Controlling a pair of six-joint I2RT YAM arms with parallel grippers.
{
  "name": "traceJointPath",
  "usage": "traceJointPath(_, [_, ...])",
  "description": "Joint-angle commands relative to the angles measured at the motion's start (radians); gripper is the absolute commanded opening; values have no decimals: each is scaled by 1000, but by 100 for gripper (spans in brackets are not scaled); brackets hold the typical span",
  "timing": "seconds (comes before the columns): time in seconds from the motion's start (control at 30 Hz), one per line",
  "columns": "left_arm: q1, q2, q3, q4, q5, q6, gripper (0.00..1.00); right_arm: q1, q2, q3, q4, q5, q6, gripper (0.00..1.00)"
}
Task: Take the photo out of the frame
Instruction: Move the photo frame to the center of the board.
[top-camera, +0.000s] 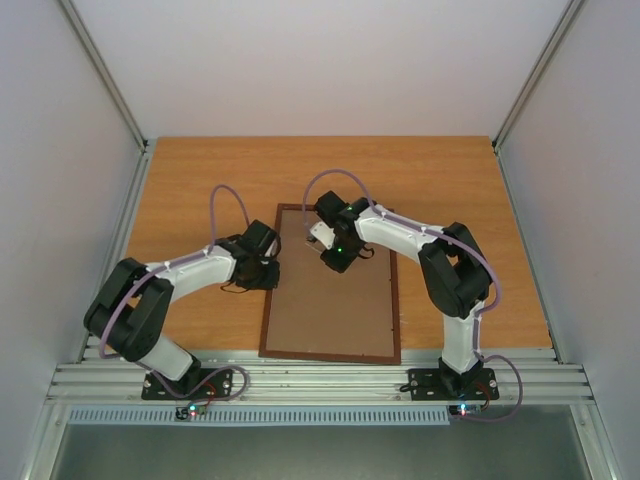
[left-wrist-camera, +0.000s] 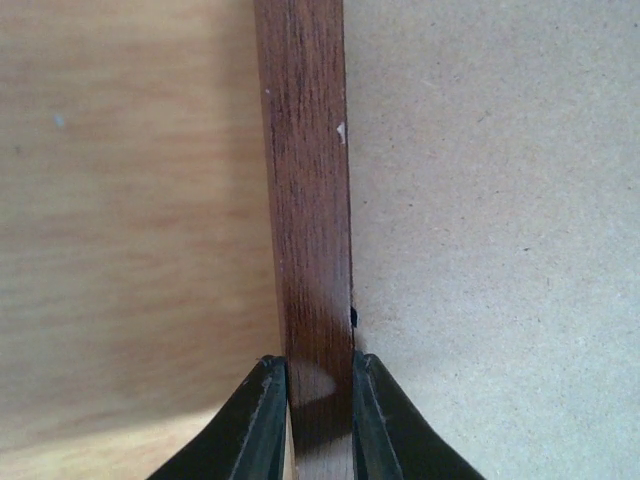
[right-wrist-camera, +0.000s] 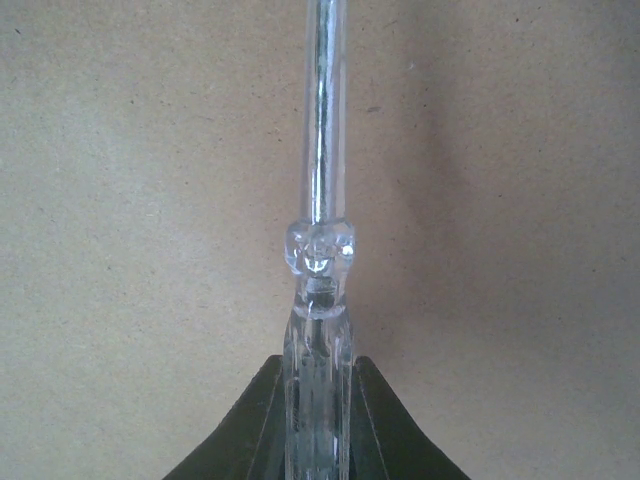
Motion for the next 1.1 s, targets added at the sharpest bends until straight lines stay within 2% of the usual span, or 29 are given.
traceJointPath(0.0, [-4,-73,-49,-2,66,17,18,39,-32,-3,-17,-11,-1,1])
traceJointPath(0.33, [-41,-50,-70,32,89,14,18,75,33,65,-31,3,-33,1])
traceJointPath(0.5, [-40,-81,-76,37,38,-11,33,75,78,126,-41,6,-71,1])
traceJointPath(0.67, [0,-121,-69,59,30,-35,43,76,132,191,-55,1,-98,1])
traceJointPath(0.83, [74,-91,-38,91,58,-33,48,75,191,272,-83,1,-118,1])
traceJointPath(1.07, [123,31,28,139,120,-17,47,75,277,384,-163,11,-133,1])
